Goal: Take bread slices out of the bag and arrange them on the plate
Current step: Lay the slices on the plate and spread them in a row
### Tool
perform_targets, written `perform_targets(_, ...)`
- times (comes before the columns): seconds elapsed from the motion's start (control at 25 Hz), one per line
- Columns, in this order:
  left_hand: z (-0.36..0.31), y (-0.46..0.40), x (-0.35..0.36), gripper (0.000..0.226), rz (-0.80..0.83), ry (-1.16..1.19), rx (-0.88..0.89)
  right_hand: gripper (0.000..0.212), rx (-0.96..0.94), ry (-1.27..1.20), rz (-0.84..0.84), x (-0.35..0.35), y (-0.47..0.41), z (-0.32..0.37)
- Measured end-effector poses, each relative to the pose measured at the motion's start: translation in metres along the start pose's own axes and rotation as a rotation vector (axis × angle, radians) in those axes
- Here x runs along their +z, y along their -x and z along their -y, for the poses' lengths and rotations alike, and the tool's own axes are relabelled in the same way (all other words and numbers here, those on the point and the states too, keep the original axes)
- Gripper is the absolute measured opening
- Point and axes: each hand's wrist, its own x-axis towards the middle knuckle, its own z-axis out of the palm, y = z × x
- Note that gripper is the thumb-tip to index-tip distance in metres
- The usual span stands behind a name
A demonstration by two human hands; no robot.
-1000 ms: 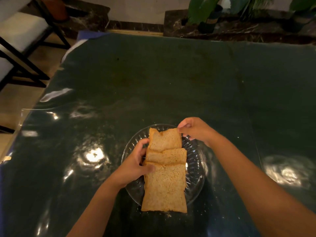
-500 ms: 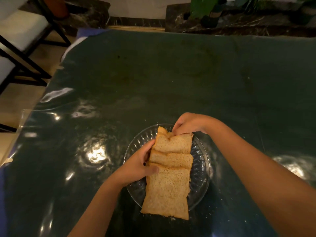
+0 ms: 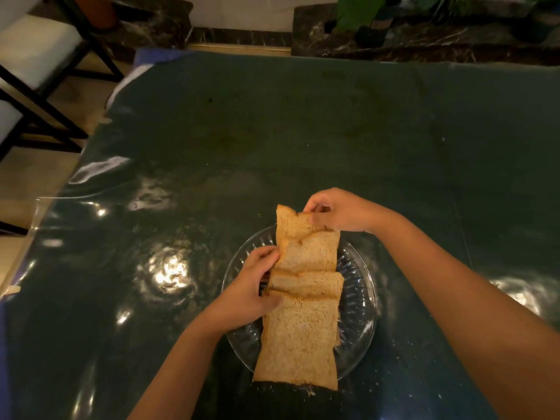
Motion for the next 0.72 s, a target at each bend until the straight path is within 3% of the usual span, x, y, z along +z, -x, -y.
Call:
perform_targets(0.12,0.001,-0.003,0.0,0.088,-0.041,-0.075,-0.033,0.014,0.015,0.021,-0.094,0.007,-0.004,0.0)
perform_targets(0.24,-0.001,-0.002,0.001,0.095,-0.235,-0.061,-0.075,0.023,0.035,0.027,-0.435,0.011,0.01,0.0)
perform_targets(0.32,-0.005,0.005,0.004,0.079,-0.48,-0.035,-0.134,0.02,0.102,-0.083,-0.666,0.025,0.043,-0.008)
perform_targets(0.36,-0.005,0.011,0.007,0.064,-0.564,-0.031,-0.136,0.021,0.152,-0.126,-0.701,0.039,0.063,-0.014)
perform_targets(0.48,-0.005,0.027,0.023,0.02,-0.573,-0.029,-0.117,0.026,0.303,-0.278,-0.573,0.096,0.114,-0.019)
perform_targets(0.72,-0.007,0.02,0.04,0.026,-0.479,-0.014,-0.105,0.032,0.292,-0.349,-0.595,0.143,0.114,-0.006)
